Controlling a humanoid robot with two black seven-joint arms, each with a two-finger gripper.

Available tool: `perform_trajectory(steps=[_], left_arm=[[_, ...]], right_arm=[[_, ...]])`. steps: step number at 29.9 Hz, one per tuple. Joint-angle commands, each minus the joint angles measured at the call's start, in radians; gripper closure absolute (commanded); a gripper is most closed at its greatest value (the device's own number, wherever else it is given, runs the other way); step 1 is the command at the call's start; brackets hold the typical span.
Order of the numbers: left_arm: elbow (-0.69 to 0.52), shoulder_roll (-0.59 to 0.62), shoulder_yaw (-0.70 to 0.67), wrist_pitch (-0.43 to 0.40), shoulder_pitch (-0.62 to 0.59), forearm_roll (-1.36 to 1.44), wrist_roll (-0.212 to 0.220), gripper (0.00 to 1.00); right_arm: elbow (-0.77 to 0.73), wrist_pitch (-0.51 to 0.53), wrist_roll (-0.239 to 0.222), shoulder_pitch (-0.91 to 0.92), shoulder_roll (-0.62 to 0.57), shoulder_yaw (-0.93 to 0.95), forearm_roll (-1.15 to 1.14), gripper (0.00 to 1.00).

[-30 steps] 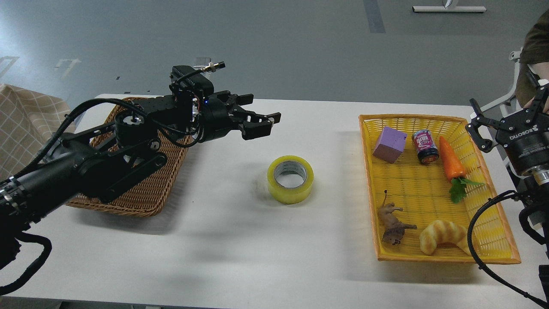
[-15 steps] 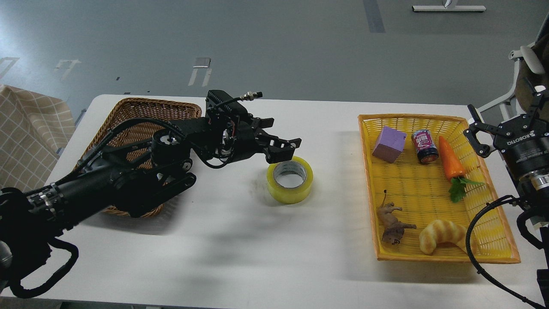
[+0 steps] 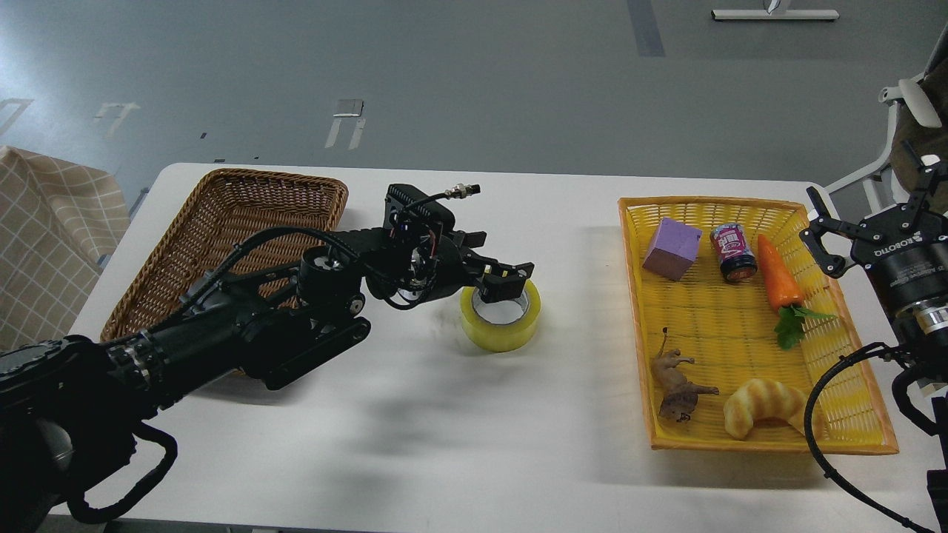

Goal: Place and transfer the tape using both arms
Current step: 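Reach the left gripper from the wicker basket toward the tape roll, then grasp the tape roll's rim with the left gripper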

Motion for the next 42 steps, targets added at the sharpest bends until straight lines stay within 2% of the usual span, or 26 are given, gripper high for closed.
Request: perform_trajectory(steps=[1, 5, 7, 13, 23, 25, 27, 28, 29, 30, 31, 32, 36, 42], left_arm=[[0.006, -0.004, 0.0, -0.001, 0.011, -0.004, 0.002, 0.02], [0.01, -0.004, 0.003, -0.001, 0.011, 0.0, 0.002, 0.02], [0.014, -0.003, 0.047, 0.001, 0.005, -0.003, 0.007, 0.02], [0.031, -0.006, 0.097, 0.005, 0.001, -0.004, 0.074, 0.02], [0.071, -0.018, 0.109, 0.005, 0.001, -0.004, 0.084, 0.05], [0.083, -0.021, 0.109, 0.005, 0.001, -0.004, 0.084, 0.11], [0.101, -0.035, 0.109, 0.013, -0.001, -0.004, 0.082, 0.3], [0.105, -0.038, 0.109, 0.013, -0.001, -0.004, 0.082, 0.4], [0.12, -0.042, 0.109, 0.013, -0.001, -0.003, 0.08, 0.68], [0.12, -0.042, 0.109, 0.013, -0.001, -0.003, 0.08, 0.68], [0.134, -0.044, 0.11, 0.013, -0.001, -0.004, 0.076, 0.88], [0.141, -0.049, 0.11, 0.013, -0.001, -0.003, 0.068, 1.0], [0.154, -0.058, 0.124, 0.016, -0.007, -0.004, 0.042, 1.0], [0.149, -0.061, 0.121, 0.017, -0.056, -0.004, 0.042, 1.0]], right_arm=[[-0.001, 0.0, 0.0, -0.001, 0.0, -0.001, 0.0, 0.0], [-0.001, 0.0, 0.0, -0.004, 0.0, 0.0, 0.0, 0.0], [-0.003, 0.0, 0.0, -0.007, 0.0, 0.0, 0.0, 0.0], [-0.004, 0.0, 0.0, -0.009, 0.002, -0.001, 0.0, 0.0], [-0.006, 0.0, 0.0, -0.015, 0.002, -0.001, 0.0, 0.0], [-0.006, 0.0, 0.0, -0.018, 0.002, -0.001, 0.0, 0.0], [-0.004, 0.0, 0.0, -0.02, 0.002, -0.001, -0.002, 0.0], [-0.004, 0.0, 0.0, -0.02, 0.002, -0.001, 0.0, 0.0], [-0.004, 0.0, 0.0, -0.021, 0.002, -0.001, 0.0, 0.0], [-0.004, 0.0, 0.0, -0.021, 0.002, -0.001, 0.0, 0.0], [-0.004, 0.0, 0.0, -0.021, 0.002, -0.001, 0.0, 0.0], [-0.004, 0.0, 0.0, -0.02, 0.002, -0.001, 0.0, 0.0], [-0.003, 0.0, 0.0, -0.021, 0.002, -0.001, -0.002, 0.0], [-0.004, 0.0, 0.0, -0.023, 0.002, -0.001, 0.0, 0.0]])
